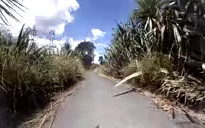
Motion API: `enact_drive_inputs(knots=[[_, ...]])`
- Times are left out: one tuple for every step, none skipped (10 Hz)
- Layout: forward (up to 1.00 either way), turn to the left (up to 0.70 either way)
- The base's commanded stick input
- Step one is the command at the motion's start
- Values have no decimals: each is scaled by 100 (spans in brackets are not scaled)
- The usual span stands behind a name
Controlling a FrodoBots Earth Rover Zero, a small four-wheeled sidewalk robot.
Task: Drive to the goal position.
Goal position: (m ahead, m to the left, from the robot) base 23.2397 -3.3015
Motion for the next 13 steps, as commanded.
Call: enact_drive_inputs(knots=[[50,5],[50,5],[50,5],[50,5],[50,5],[50,5],[50,5],[50,5],[50,5],[50,5],[50,5],[50,5],[50,5]])
